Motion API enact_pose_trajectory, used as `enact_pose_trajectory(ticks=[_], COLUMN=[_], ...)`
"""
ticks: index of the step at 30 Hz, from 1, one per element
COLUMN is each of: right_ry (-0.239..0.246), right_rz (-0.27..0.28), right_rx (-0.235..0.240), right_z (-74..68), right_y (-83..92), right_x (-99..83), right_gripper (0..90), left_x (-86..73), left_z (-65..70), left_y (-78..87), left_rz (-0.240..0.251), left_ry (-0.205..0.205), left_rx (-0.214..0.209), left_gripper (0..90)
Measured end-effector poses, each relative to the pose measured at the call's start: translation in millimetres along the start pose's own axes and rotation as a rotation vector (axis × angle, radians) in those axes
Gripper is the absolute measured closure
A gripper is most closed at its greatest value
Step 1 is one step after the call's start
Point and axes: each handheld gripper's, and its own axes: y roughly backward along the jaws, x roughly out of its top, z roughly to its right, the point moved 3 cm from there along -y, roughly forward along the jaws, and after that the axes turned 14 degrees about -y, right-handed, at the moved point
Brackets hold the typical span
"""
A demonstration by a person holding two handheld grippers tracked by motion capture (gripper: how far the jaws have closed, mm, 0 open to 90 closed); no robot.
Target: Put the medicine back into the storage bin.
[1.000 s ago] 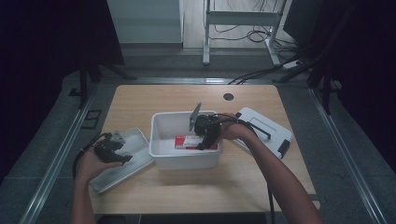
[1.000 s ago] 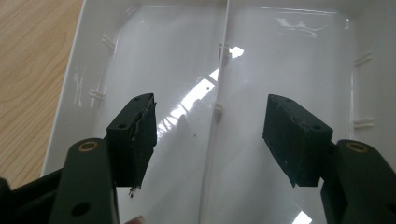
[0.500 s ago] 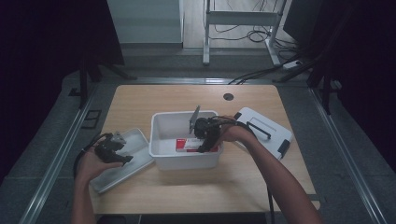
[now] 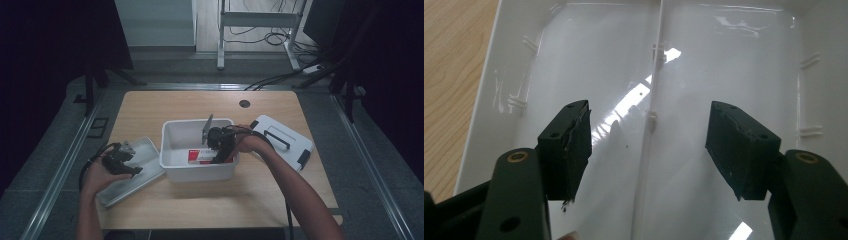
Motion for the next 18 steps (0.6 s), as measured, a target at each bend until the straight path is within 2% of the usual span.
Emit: enact_pose_trajectory(ticks=[18], right_ry=[-0.007], right_rz=[-0.015], right_rx=[-0.001], right_z=[1.8], right_y=[-5.2], right_x=[0.5], right_gripper=[50.4], left_x=[0.2], left_z=[-0.8], left_y=[2.2], left_rz=[0.010], left_ry=[-0.005], left_rx=[0.013], left_gripper=[35.2])
